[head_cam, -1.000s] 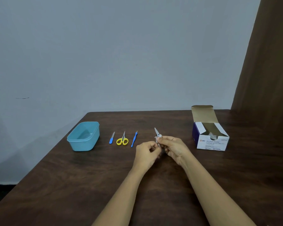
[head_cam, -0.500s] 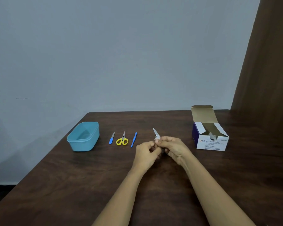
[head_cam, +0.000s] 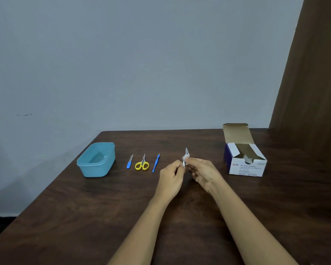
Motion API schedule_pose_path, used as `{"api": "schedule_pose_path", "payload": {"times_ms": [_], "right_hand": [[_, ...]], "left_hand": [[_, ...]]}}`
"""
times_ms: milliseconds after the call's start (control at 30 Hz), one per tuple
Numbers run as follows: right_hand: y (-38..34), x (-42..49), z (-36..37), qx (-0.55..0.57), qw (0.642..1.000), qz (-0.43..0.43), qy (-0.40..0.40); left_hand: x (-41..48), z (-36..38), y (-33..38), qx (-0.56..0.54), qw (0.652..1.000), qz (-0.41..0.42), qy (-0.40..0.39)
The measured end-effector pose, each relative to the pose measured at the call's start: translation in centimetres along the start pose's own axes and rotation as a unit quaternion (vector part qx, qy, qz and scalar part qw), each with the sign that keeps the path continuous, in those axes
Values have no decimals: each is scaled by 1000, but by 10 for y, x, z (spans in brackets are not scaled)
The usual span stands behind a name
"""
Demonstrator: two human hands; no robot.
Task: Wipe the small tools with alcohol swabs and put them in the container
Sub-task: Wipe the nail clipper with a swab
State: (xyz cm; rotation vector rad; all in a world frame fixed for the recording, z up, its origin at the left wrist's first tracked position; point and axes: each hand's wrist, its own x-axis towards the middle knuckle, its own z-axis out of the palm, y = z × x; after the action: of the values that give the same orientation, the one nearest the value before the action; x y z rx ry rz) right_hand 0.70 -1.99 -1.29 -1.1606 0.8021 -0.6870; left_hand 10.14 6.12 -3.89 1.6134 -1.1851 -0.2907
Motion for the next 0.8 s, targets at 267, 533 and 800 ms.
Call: {"api": "schedule_pose_path", "payload": {"times_ms": [267,533,800], "right_hand": [[1,-9,17,-18,996,-61,55],[2,-11,10,-21,997,-60,51],[1,-3,5,12,998,-14,57]], "left_hand": [[2,0,3,-23,999,-6,24],[4,-2,-2,-4,999,13,37],[3,-1,-1,-11,999,19,44]]}}
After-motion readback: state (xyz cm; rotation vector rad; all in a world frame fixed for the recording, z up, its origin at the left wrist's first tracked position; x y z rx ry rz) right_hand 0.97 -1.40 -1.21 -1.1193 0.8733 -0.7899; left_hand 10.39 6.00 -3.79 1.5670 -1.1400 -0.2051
